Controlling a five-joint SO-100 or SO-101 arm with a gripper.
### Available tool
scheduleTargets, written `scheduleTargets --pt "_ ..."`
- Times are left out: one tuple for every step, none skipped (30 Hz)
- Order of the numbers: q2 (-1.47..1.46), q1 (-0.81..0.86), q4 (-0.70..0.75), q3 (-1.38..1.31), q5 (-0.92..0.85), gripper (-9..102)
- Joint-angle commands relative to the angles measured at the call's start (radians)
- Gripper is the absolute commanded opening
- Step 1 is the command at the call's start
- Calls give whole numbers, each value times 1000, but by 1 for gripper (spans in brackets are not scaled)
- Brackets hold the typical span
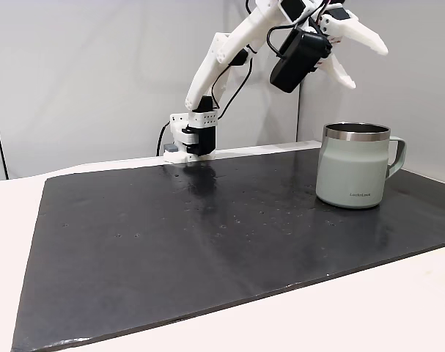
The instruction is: Grasp a pengrip and put it in the cup.
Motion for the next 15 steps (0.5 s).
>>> scheduleTargets --pt "20 0 6 -63 -15 33" --pt "20 0 8 -63 -15 33" --pt "20 0 8 -63 -15 33" --pt "20 2 9 -63 -15 33" --pt "20 2 9 -63 -15 33" --pt "20 2 9 -63 -15 33" --pt "20 0 9 -63 -15 33" --pt "21 0 9 -63 -15 33" --pt "23 0 9 -63 -15 33" --pt "23 0 9 -63 -17 32" --pt "25 0 9 -63 -18 32" --pt "25 0 9 -63 -20 32" --pt "25 0 9 -63 -20 32" --pt "25 0 11 -61 -20 32" --pt "25 0 12 -61 -21 32"
